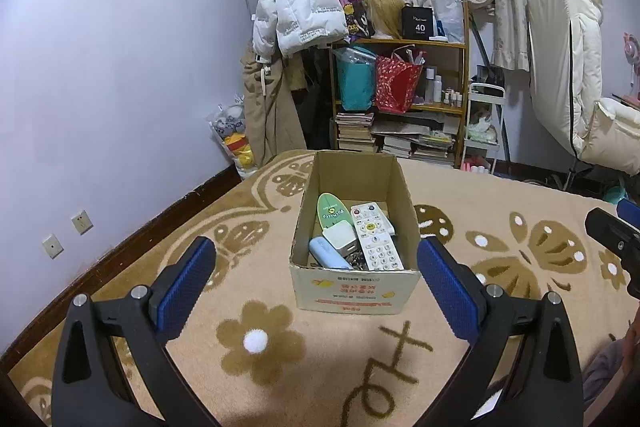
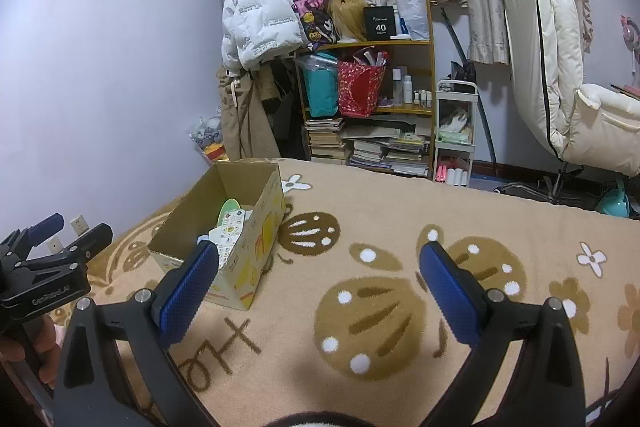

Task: Organize rigid objects

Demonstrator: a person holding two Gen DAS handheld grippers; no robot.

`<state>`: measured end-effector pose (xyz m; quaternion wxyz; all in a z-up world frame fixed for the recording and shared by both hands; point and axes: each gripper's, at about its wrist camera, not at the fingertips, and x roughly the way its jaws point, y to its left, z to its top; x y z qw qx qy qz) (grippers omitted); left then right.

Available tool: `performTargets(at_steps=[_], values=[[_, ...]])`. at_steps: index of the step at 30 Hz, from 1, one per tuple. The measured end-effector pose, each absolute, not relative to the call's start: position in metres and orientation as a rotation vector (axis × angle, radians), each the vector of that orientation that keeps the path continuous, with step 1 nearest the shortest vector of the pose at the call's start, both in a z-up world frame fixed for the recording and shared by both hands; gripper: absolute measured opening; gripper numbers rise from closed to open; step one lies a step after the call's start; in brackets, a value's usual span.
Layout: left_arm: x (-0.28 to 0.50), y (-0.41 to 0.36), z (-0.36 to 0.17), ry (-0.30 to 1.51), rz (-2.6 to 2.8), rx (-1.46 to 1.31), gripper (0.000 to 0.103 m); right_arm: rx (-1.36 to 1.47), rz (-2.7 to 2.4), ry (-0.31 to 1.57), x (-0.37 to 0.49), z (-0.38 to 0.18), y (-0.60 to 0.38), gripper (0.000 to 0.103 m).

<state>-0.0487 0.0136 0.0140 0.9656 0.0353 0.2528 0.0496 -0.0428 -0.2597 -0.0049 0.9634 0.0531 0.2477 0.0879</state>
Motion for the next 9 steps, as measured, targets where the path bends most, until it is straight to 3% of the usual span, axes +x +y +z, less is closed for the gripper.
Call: performTargets(at_steps=[9], values=[[-0.0487, 0.0129, 0.0141, 0.512, 0.099, 0.071, 0.1, 0.11, 0.177, 0.501, -0.0432, -0.0055, -0.2627, 0.103]])
